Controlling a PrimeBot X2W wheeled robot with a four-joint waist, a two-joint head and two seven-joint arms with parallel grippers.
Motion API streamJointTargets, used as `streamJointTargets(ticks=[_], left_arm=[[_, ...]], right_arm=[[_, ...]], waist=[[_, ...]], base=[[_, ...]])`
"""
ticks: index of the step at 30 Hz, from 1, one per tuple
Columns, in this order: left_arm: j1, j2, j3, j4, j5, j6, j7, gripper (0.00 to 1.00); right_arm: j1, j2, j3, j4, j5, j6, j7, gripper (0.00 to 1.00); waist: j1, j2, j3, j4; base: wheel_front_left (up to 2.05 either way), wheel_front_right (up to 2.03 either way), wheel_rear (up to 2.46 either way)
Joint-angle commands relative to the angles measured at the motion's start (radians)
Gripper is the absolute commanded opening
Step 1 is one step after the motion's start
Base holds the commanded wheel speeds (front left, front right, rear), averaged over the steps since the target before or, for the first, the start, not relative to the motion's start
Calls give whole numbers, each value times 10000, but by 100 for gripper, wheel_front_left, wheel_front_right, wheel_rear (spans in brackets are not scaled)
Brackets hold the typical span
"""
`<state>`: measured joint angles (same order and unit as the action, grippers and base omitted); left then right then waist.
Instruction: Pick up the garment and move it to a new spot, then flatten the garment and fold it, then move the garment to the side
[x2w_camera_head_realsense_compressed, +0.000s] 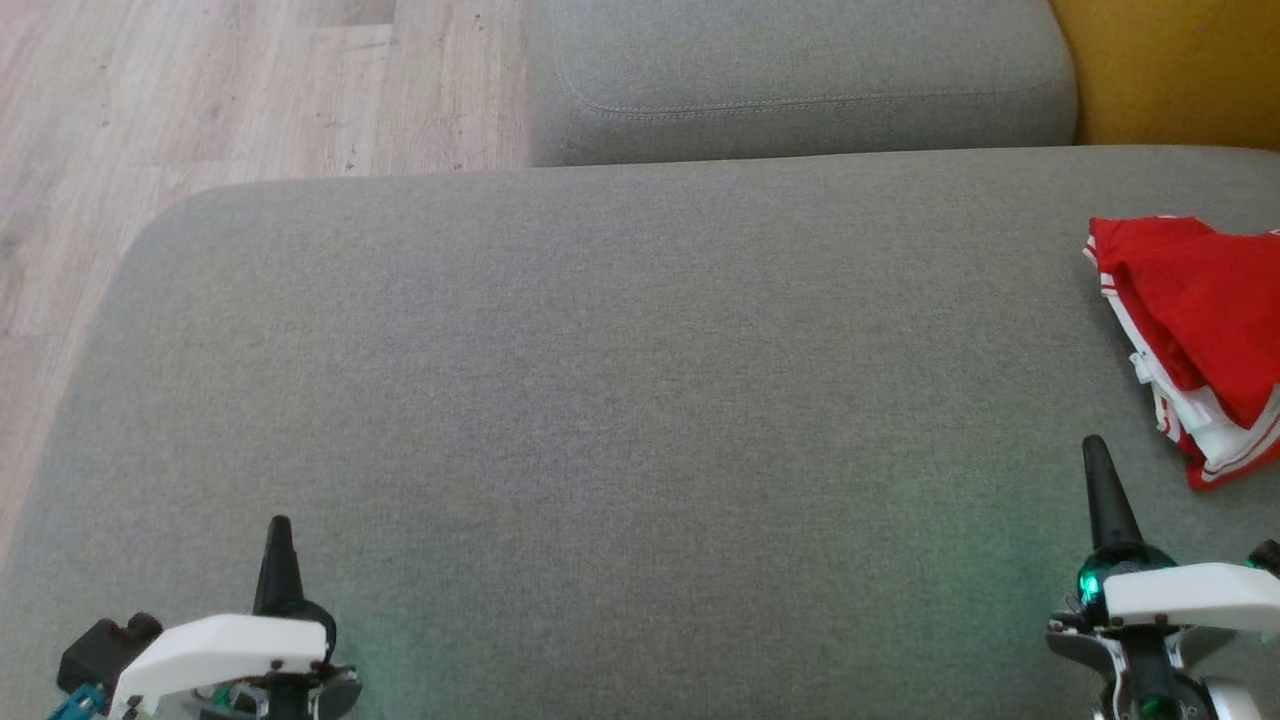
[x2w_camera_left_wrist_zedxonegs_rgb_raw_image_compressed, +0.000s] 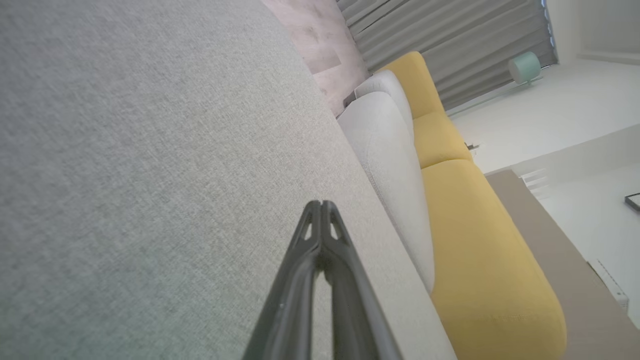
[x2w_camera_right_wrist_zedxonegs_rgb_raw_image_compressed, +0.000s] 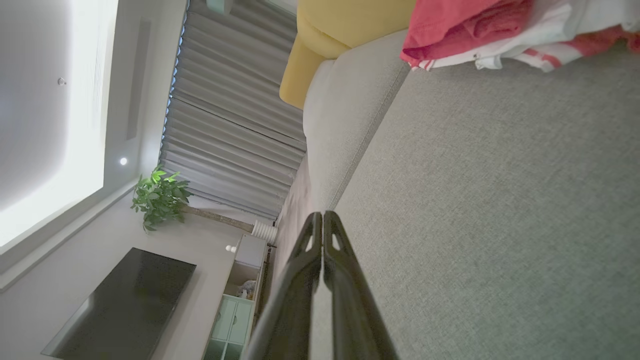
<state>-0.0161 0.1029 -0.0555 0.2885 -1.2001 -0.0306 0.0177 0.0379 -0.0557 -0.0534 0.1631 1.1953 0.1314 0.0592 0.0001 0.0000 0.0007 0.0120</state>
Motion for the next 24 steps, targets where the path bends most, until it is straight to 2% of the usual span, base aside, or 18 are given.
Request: streamJointTargets(ticks=[1,24], left_arm=[[-586,7,431,-339,-334,-154,74,0],[-791,-318,1208,-394,-2625,-672,617,0]], right_arm=[[-547,-213,72,-204,404,-5,48,0],[-1084,-215,-111,407,2878,-7,164,0]], waist=[[-1,0,1,-6],[-1,0,15,-76]], base=[[0,0,0],[0,0,0]])
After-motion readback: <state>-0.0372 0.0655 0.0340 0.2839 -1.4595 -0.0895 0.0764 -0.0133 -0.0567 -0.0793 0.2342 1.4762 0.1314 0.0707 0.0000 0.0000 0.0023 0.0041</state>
